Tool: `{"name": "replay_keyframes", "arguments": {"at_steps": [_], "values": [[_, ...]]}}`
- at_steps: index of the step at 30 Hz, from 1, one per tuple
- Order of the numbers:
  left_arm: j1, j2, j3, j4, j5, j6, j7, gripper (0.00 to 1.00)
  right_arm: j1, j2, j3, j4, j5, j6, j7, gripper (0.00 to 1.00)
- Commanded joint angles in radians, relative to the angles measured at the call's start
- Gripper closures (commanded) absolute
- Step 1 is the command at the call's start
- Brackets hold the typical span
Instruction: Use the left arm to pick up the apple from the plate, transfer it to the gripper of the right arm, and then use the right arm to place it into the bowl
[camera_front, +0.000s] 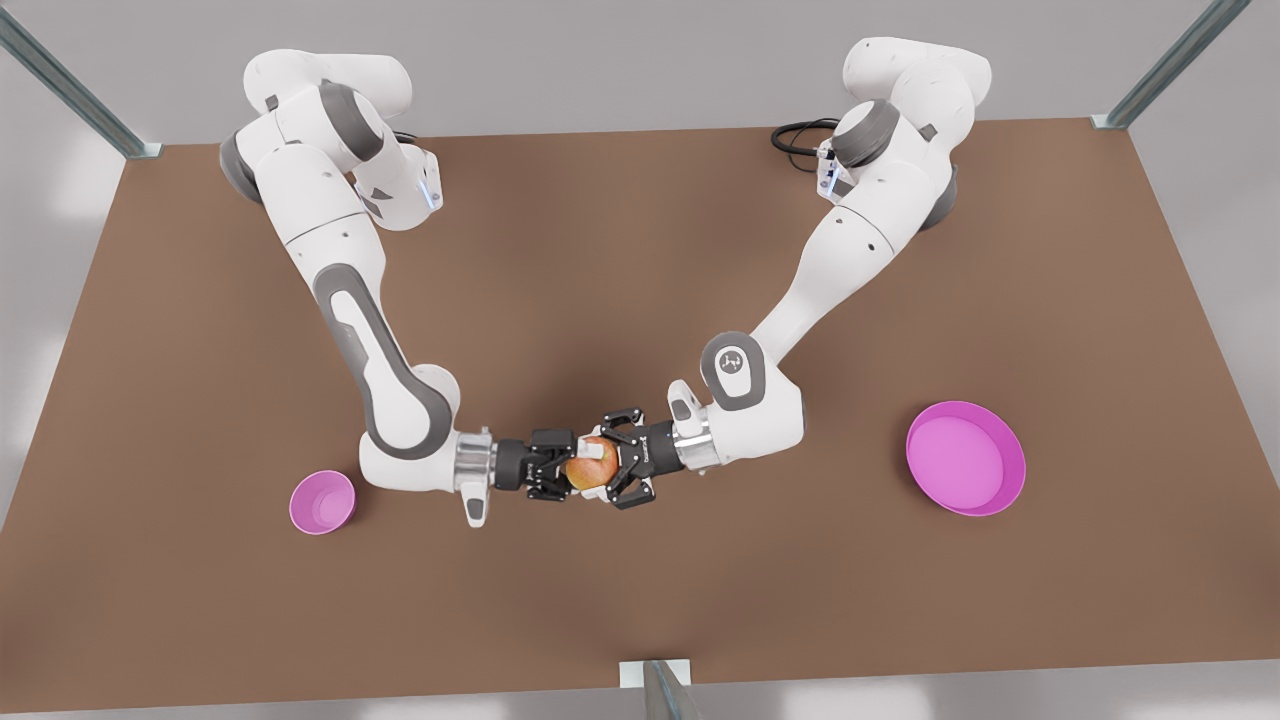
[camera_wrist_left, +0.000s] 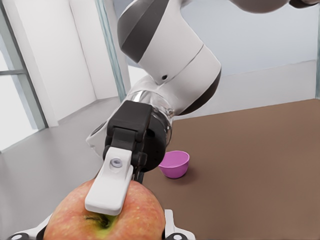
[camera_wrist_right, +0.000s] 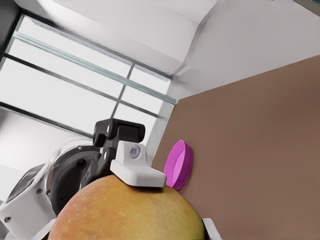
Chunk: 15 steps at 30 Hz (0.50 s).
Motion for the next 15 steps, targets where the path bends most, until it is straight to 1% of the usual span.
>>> {"name": "replay_keyframes", "arguments": {"at_steps": [1, 4, 8, 9, 10, 15], "values": [[0.000, -0.002, 0.000, 0.000, 0.002, -0.005, 0.047, 0.11, 0.000, -0.001, 0.004, 0.000, 0.003, 0.030, -0.069, 0.01], [0.001, -0.002, 0.000, 0.000, 0.002, -0.005, 0.047, 0.11, 0.000, -0.001, 0.013, 0.000, 0.003, 0.039, -0.070, 0.12], [0.000, -0.002, -0.002, 0.000, 0.002, -0.005, 0.047, 0.10, -0.003, -0.001, 0.013, 0.000, 0.003, 0.038, -0.078, 0.12], [0.001, -0.002, -0.002, 0.000, 0.002, -0.005, 0.047, 0.08, -0.006, -0.001, 0.013, 0.000, 0.002, 0.036, -0.084, 0.12], [0.000, -0.002, -0.002, 0.000, 0.002, -0.005, 0.045, 0.00, -0.006, -0.001, 0.013, 0.000, 0.002, 0.036, -0.084, 0.12], [0.001, -0.004, -0.003, 0.000, 0.002, -0.006, 0.042, 0.00, -0.014, -0.001, 0.013, 0.000, 0.000, 0.027, -0.093, 0.12]]}}
